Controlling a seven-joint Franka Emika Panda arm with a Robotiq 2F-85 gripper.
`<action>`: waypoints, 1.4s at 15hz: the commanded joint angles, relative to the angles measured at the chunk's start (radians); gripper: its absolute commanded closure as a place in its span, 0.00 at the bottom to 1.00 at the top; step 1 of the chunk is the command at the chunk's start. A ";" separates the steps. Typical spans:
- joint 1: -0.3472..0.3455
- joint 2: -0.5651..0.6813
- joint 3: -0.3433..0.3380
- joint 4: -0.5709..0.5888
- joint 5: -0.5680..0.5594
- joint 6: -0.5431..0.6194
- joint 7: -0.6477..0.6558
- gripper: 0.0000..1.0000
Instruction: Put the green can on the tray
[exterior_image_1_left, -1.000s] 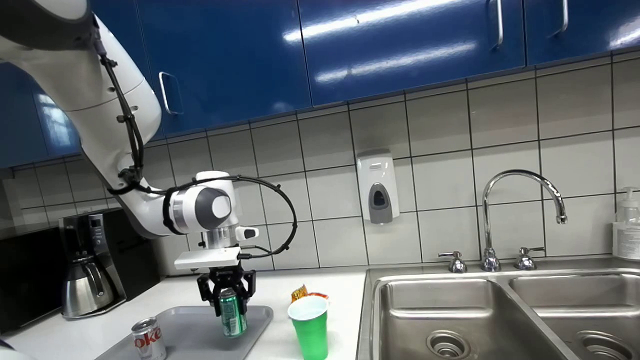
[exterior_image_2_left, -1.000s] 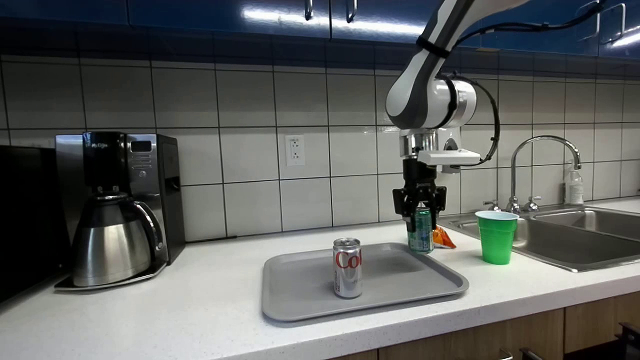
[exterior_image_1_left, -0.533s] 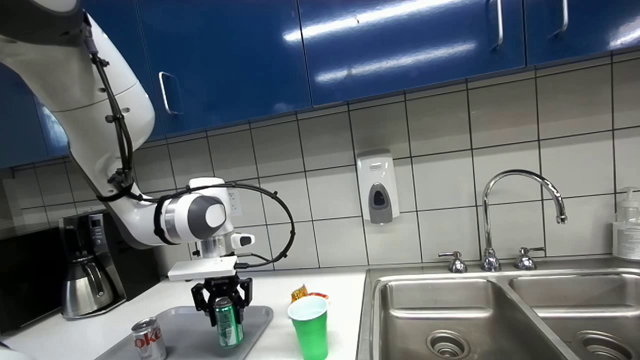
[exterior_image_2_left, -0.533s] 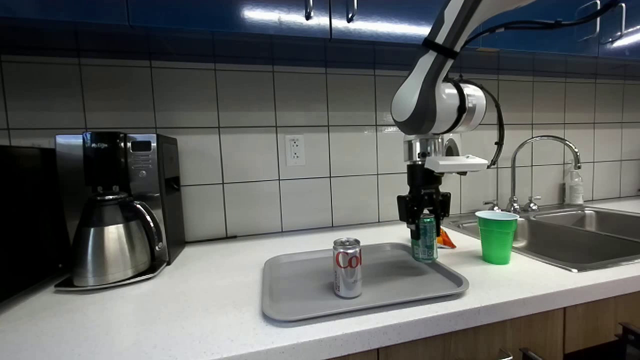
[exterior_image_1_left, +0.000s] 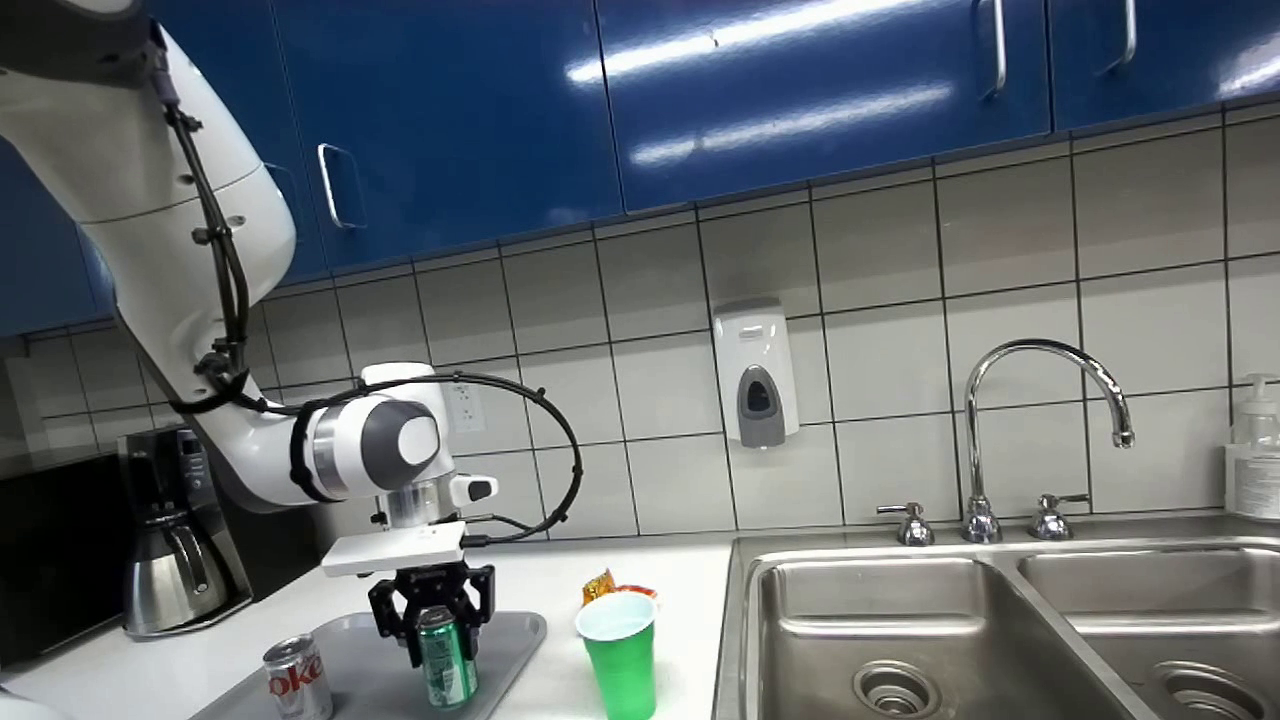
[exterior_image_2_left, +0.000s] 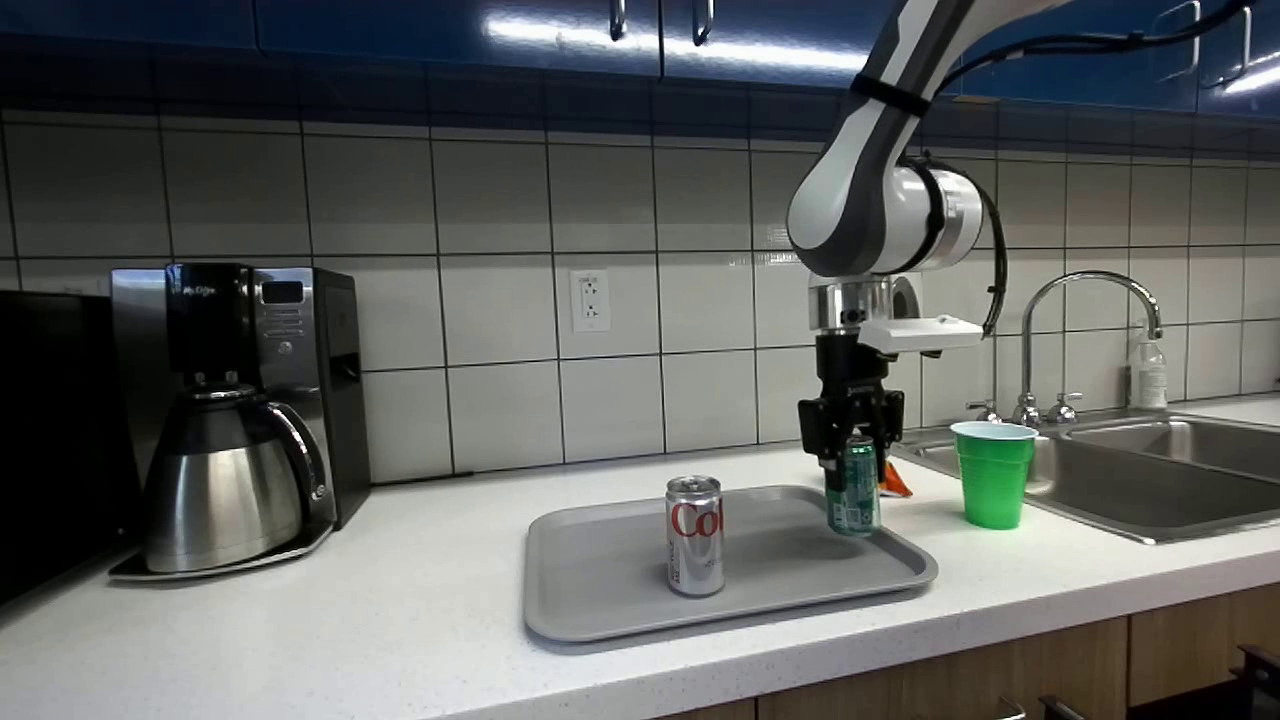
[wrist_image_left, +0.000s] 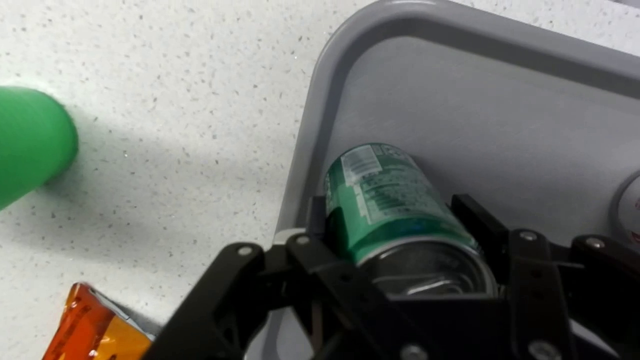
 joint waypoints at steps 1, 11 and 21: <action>0.004 -0.051 0.011 -0.047 -0.032 0.024 -0.011 0.61; 0.020 -0.050 0.017 -0.092 -0.066 0.049 -0.006 0.61; 0.024 -0.091 0.025 -0.104 -0.047 0.058 -0.017 0.00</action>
